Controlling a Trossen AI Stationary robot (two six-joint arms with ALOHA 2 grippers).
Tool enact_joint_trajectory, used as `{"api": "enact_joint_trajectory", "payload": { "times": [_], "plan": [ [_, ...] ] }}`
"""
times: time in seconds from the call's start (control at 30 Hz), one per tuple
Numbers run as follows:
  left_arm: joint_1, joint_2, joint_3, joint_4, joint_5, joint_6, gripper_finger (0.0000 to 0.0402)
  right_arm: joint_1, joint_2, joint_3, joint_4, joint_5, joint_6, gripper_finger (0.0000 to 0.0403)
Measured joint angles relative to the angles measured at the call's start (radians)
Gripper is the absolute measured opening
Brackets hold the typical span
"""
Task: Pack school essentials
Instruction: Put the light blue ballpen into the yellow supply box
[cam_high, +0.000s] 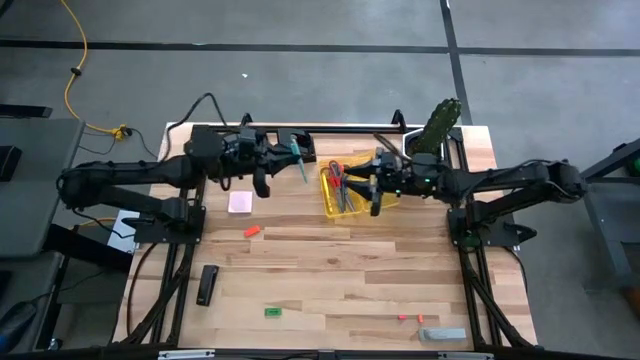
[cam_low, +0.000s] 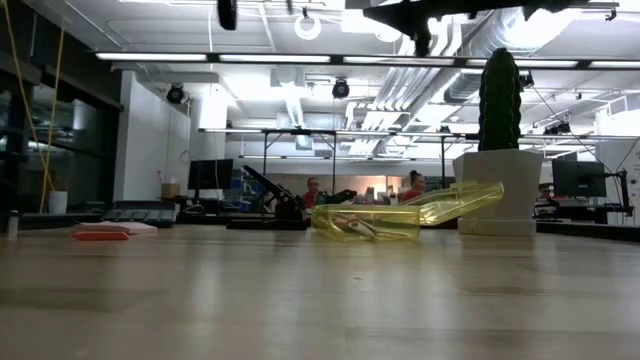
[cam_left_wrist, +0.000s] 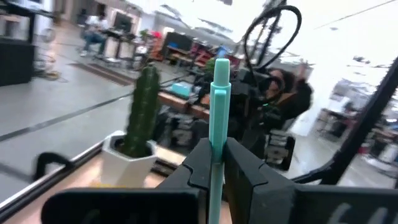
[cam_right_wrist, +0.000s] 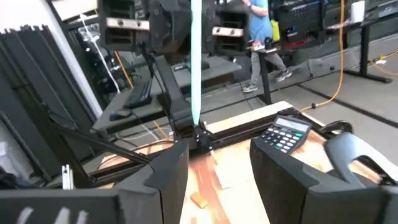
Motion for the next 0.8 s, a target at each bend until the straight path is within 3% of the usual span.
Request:
{"api": "enact_joint_trajectory", "payload": {
  "times": [0.2,0.37,0.57,0.8],
  "plan": [
    [-0.003,0.114,0.000,0.075,0.070,-0.037,0.0010,-0.001,0.125,0.137,-0.099,-0.007,-0.008,0.0174],
    [-0.009,0.141,0.000,0.079,0.085,-0.052,0.0010,-0.002,0.162,0.229,-0.233,-0.023,0.012,0.0205],
    [-0.031,0.141,0.000,0.081,0.081,-0.036,0.0010,-0.002,0.199,0.275,-0.236,-0.092,0.060,0.0247],
    [-0.042,0.156,0.000,0.097,0.069,-0.010,0.0010,-0.002,0.279,0.313,-0.209,-0.194,0.091,0.0256]
  ]
}}
